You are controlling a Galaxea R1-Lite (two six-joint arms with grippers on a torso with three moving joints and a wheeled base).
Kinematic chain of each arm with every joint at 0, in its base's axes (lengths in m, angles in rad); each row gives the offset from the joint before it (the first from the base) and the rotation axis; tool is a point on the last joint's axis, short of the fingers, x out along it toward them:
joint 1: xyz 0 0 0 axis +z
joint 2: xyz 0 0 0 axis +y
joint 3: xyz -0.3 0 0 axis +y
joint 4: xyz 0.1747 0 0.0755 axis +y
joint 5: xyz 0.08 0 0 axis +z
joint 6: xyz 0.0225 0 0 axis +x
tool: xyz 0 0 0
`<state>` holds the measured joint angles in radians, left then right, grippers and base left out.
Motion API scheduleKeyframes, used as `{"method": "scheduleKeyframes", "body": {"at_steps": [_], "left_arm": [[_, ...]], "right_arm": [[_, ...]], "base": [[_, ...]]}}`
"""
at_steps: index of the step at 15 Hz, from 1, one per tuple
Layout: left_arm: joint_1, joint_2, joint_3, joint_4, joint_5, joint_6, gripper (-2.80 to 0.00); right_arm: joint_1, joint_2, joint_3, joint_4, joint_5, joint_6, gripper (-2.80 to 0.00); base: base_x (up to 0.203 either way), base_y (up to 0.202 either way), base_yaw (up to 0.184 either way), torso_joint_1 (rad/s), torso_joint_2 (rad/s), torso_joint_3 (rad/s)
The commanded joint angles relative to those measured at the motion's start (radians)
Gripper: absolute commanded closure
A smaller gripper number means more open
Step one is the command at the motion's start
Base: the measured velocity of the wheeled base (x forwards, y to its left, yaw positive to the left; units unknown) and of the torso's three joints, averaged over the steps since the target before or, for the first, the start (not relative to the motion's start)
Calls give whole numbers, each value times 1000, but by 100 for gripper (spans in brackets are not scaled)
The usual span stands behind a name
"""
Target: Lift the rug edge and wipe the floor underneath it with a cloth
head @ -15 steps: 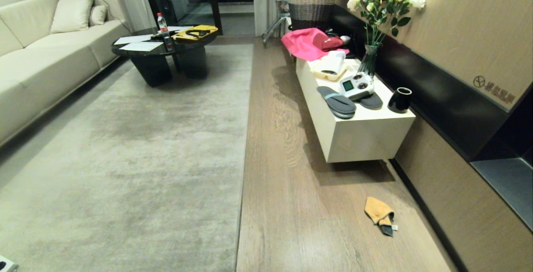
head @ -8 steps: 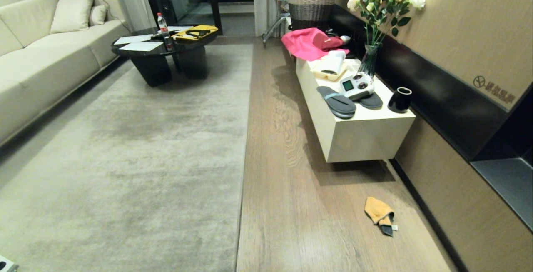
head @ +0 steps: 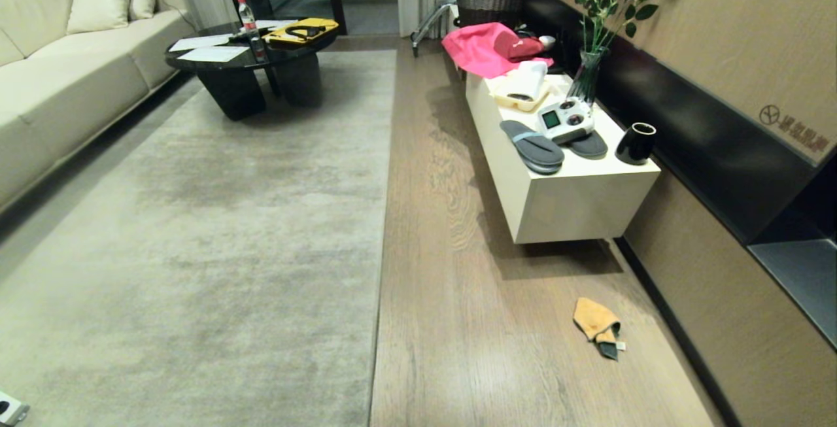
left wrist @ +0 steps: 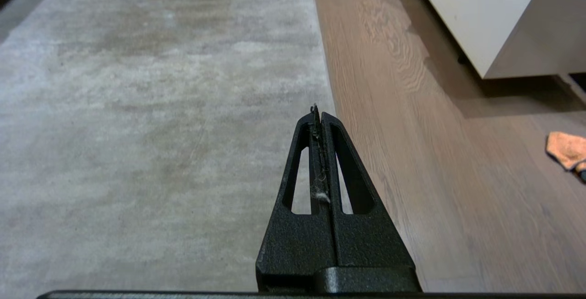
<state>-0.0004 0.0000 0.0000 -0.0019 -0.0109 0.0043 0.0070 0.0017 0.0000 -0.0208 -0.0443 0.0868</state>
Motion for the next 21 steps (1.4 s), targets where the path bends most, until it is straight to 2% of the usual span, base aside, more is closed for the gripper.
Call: {"method": "scheduleKeyframes", "body": {"at_steps": [1,21], "left_arm": [[0,2,0,-1,3,-4,0],[-1,2,0,0,5,5,0]], "right_arm": [[1,0,0,-1,0,1,0],[1,0,0,-1,0,1,0]], "base": [[0,0,0,2,6,-195],[0,0,0,5,3,-197]]}}
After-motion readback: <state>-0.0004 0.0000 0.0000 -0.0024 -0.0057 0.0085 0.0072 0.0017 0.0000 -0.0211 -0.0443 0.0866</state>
